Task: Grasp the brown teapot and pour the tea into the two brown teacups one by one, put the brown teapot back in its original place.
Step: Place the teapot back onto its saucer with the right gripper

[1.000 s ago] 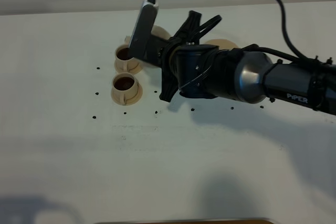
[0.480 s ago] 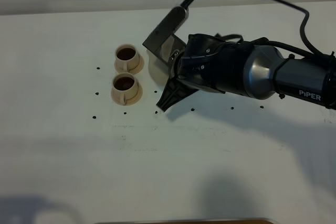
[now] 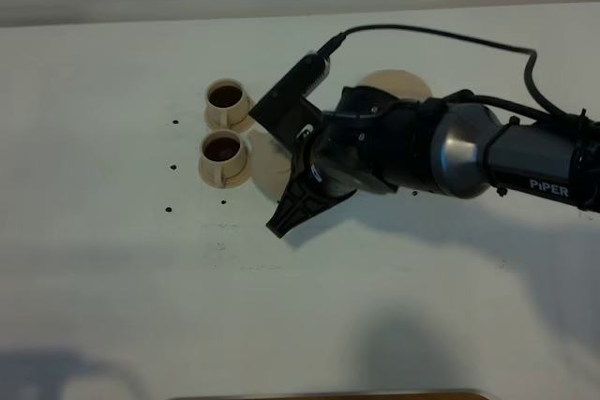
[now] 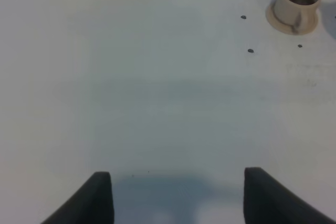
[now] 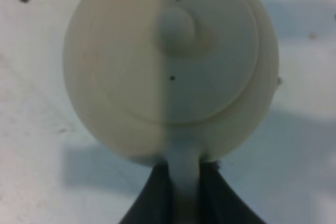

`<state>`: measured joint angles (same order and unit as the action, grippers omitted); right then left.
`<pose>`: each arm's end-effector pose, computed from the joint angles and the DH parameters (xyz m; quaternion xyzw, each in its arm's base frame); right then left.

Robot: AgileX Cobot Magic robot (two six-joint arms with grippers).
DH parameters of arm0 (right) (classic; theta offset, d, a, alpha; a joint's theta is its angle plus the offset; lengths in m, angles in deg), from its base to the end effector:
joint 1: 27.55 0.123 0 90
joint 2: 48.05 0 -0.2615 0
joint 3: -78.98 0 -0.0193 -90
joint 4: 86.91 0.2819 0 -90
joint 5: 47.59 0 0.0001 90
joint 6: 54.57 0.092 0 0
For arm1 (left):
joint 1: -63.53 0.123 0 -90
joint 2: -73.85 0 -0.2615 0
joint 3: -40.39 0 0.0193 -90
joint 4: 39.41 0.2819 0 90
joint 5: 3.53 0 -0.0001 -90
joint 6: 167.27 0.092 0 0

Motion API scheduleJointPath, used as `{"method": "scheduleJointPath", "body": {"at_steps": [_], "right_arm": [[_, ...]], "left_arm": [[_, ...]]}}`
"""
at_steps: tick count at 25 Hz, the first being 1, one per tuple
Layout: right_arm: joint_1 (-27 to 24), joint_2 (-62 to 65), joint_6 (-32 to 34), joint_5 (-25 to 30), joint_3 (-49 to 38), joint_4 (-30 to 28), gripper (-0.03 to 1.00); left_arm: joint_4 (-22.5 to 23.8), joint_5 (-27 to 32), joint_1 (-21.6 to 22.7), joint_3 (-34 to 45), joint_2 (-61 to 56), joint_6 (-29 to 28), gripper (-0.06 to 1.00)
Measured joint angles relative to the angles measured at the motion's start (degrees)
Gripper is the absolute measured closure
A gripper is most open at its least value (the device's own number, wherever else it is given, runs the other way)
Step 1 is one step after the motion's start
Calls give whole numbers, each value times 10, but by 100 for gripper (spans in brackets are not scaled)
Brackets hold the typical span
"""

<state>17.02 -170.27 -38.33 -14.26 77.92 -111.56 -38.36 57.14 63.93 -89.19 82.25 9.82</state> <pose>0.3173 0.2830 0.1251 -0.3804 0.8907 -0.0300 0.2472 0.0525 0.0018 0.2783 -0.0251 0.8634 -0.0019 0.5039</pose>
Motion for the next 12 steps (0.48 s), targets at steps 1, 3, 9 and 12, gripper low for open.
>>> {"method": "scheduleJointPath", "body": {"at_steps": [1,3,9,12], "right_arm": [[0,0,0,-10,-6,4,88],[0,-1,0,-33,-17,11,88],[0,-21,0,-62,-28,29,88],[0,-22,0,-70,-28,32,88]], "left_arm": [[0,0,0,0,0,0,35],[0,0,0,0,0,0,35],[0,0,0,0,0,0,35],[0,0,0,0,0,0,35]]}}
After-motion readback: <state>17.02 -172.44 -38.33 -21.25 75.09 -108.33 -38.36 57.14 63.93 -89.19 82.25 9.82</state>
